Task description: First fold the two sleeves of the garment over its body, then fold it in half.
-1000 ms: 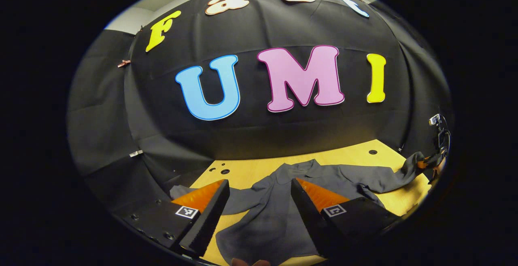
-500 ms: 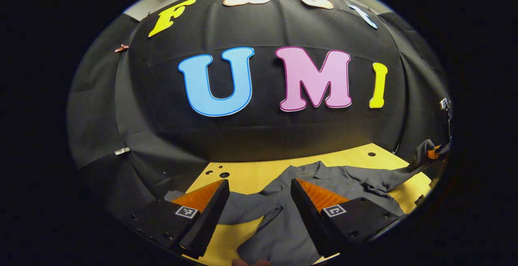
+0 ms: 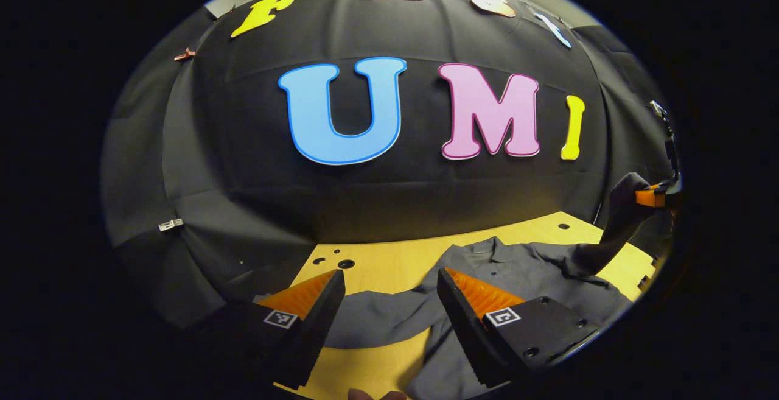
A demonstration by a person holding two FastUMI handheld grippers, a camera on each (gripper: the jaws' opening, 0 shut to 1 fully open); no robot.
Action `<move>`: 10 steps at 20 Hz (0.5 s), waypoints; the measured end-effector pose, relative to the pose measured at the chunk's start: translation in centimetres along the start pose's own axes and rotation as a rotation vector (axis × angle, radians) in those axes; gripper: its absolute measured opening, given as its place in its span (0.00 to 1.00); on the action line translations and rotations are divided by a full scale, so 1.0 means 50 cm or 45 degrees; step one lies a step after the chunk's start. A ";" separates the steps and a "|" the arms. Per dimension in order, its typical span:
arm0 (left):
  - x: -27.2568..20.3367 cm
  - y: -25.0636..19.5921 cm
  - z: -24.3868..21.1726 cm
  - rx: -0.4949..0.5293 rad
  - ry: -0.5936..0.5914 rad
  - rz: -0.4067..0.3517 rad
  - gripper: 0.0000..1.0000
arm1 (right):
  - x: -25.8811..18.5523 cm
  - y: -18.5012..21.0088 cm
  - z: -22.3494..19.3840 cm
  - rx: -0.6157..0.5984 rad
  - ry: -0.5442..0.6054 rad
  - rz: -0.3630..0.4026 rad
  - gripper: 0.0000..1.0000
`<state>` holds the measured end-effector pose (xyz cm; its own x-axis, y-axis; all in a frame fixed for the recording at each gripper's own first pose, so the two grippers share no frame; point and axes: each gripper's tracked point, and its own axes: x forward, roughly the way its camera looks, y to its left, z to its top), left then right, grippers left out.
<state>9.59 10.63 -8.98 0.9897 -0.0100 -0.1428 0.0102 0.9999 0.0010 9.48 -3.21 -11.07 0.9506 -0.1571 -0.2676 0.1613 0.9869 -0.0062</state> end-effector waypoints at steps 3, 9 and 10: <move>0.027 0.067 -0.027 -0.009 0.017 0.022 0.96 | 0.020 0.115 0.024 0.021 -0.017 0.085 0.07; 0.078 0.211 -0.108 -0.055 0.083 0.094 0.96 | 0.079 0.330 0.008 0.016 0.018 0.272 0.07; 0.088 0.230 -0.126 -0.074 0.098 0.099 0.96 | 0.093 0.361 -0.011 0.017 0.044 0.300 0.07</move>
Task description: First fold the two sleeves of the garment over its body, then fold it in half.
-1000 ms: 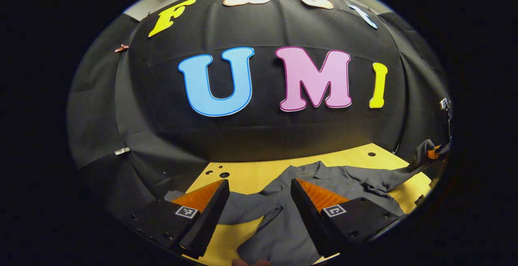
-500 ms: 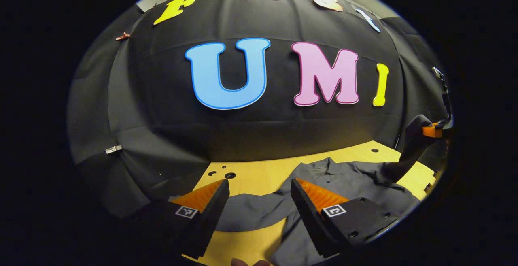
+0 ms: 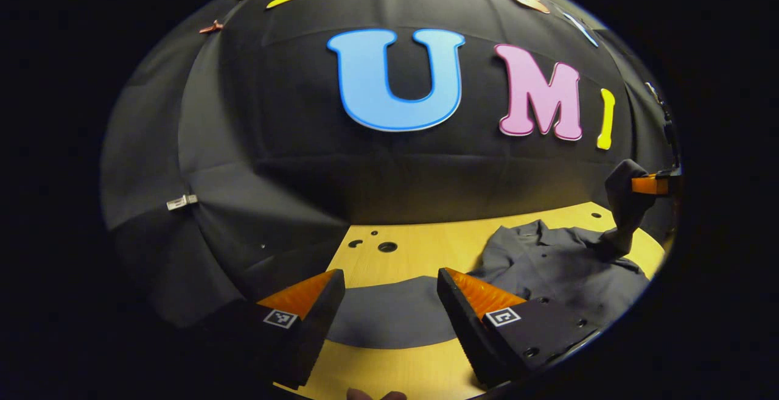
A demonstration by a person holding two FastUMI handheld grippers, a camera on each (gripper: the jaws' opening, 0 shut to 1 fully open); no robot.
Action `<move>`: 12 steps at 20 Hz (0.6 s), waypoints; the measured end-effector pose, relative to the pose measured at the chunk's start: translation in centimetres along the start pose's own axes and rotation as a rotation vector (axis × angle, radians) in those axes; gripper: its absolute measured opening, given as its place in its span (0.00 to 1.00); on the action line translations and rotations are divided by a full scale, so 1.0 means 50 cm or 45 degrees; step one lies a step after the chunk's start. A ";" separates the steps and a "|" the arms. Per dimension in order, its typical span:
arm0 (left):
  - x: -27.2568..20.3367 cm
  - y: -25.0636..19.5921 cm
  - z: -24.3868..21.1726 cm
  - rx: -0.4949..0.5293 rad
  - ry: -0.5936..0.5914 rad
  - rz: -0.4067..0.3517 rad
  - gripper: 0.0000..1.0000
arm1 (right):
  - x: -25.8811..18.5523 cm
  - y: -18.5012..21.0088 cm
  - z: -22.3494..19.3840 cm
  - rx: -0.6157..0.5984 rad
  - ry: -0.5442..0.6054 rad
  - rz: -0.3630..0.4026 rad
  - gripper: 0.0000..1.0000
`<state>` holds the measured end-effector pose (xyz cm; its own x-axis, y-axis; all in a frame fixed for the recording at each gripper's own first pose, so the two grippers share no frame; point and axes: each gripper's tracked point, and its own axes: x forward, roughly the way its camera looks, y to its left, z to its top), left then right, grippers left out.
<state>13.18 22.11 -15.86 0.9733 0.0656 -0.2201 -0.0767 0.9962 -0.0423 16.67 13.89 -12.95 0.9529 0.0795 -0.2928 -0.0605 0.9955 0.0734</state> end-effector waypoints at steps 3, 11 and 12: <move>0.048 0.071 -0.066 -0.038 0.065 0.061 0.96 | 0.053 0.073 -0.052 0.006 0.083 0.078 0.07; 0.152 0.210 -0.192 0.011 0.172 0.270 0.96 | 0.158 0.209 -0.236 0.010 0.350 0.205 0.08; 0.165 0.217 -0.207 0.014 0.186 0.280 0.96 | 0.161 0.224 -0.255 0.025 0.384 0.223 0.10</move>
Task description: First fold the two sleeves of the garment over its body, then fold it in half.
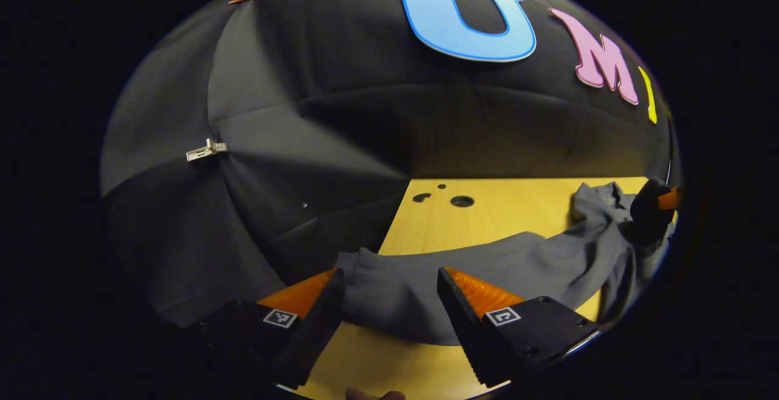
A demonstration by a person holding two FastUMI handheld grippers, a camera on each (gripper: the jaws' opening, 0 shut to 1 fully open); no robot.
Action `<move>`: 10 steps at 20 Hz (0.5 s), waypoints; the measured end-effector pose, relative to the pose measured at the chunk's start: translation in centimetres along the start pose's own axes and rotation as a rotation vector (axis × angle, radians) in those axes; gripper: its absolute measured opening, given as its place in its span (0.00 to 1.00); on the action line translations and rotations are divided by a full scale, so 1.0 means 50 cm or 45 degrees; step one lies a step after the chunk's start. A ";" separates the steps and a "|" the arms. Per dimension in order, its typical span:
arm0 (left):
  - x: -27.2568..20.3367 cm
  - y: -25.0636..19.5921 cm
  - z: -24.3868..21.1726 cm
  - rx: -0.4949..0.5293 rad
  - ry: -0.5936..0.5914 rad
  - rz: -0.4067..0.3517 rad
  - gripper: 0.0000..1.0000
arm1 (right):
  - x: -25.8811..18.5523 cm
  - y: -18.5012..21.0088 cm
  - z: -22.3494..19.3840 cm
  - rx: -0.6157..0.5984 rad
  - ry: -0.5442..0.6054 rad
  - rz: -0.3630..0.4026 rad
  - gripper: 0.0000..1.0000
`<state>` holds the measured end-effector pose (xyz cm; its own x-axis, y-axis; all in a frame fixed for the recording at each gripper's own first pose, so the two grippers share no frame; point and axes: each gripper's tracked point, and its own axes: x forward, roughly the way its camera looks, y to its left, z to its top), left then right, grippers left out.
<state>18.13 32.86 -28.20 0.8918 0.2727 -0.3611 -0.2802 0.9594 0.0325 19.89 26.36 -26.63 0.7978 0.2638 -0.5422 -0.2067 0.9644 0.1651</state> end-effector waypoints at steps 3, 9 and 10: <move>0.039 0.011 -0.026 0.007 0.026 0.025 0.96 | 0.029 0.047 -0.045 0.078 0.089 0.092 0.17; 0.087 0.021 -0.063 0.095 0.099 0.053 0.96 | -0.005 0.157 -0.039 0.281 0.145 0.383 0.77; 0.095 0.019 -0.069 0.101 0.113 0.054 0.96 | -0.018 0.150 -0.030 0.278 0.133 0.389 0.79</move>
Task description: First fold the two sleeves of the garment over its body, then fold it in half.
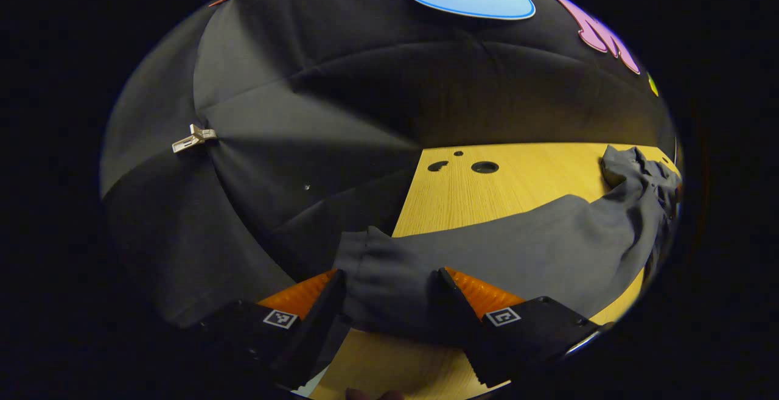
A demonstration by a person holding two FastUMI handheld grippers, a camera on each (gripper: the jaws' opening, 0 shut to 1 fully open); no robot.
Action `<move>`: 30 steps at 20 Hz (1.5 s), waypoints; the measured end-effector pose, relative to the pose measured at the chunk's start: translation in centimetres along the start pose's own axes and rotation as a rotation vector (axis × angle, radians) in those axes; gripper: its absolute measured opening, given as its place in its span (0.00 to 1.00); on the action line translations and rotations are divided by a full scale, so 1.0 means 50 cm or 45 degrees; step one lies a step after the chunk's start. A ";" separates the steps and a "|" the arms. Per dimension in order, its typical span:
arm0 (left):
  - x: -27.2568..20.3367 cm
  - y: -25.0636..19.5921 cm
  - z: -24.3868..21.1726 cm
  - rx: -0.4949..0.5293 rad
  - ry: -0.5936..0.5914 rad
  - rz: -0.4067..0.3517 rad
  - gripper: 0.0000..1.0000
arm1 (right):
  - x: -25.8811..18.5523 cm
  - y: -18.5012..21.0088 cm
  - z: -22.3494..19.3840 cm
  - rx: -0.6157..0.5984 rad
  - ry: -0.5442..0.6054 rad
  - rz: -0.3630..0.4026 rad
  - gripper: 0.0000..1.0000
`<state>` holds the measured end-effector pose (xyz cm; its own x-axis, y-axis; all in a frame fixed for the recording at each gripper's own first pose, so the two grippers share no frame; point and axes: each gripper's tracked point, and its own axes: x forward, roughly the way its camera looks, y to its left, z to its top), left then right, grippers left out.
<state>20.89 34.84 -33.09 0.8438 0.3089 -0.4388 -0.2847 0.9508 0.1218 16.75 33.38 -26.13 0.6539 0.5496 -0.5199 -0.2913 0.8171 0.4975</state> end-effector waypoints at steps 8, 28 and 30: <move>0.033 -0.027 -0.031 0.057 0.095 -0.057 0.92 | -0.183 -0.064 0.032 -0.080 -0.087 -0.128 0.83; -0.185 -0.147 0.124 -0.306 -0.031 -0.173 0.05 | -0.458 -0.219 0.017 -0.054 -0.230 -0.246 0.83; -0.230 -0.193 0.176 -0.293 -0.107 -0.192 0.06 | -0.480 -0.250 0.017 -0.039 -0.246 -0.266 0.83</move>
<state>17.93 22.32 -21.39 0.9165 0.1744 -0.3600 -0.2408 0.9592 -0.1484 5.30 9.84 -19.29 0.8220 0.3280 -0.4656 -0.1554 0.9157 0.3706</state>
